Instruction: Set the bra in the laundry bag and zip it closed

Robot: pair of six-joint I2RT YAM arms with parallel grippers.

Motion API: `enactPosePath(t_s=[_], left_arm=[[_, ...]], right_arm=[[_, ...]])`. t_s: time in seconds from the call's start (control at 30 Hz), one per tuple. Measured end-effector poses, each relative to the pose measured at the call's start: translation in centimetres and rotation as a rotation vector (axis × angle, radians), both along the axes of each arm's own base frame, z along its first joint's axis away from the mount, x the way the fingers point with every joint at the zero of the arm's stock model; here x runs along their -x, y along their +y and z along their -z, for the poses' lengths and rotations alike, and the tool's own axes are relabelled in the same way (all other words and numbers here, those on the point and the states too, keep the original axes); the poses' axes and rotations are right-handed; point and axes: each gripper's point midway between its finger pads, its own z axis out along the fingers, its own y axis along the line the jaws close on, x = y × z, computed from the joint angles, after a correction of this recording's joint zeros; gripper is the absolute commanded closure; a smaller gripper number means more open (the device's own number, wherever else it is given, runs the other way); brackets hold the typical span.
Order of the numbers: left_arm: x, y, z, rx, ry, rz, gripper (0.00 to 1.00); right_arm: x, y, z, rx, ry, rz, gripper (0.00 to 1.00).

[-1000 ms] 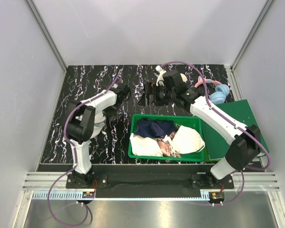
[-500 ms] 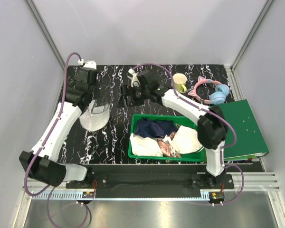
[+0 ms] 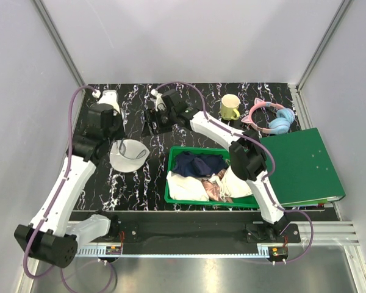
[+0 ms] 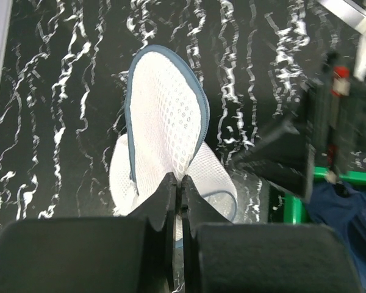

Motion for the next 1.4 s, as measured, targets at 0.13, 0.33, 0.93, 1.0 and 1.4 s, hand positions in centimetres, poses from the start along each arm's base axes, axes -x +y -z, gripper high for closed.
enactPosePath(t_s=[0.13,0.33,0.93,1.0,1.4], left_arm=[[0.9,-0.3,-0.9,0.031,-0.060,0.030,1.00],[1.7,-0.6,-2.4,0.068,-0.146,0.055,1.00],[2.4,-2.3,-2.9,0.140,-0.183,0.141,1.00],[2.8,-2.3,-2.9,0.148,-0.187,0.138,1.00],[4.0,1.8,-1.6,0.224,-0.168,-0.157,0.99]], right_arm=[[-0.3,1.1,-1.1,-0.016,-0.059,-0.070,0.18],[3.8,2.5,0.2,0.042,-0.127,-0.256,0.30],[4.5,3.0,8.7,0.240,-0.260,-0.372,0.51],[4.2,3.2,9.2,0.252,-0.281,-0.352,0.84],[0.6,1.3,8.9,0.295,-0.283,-0.021,1.00]])
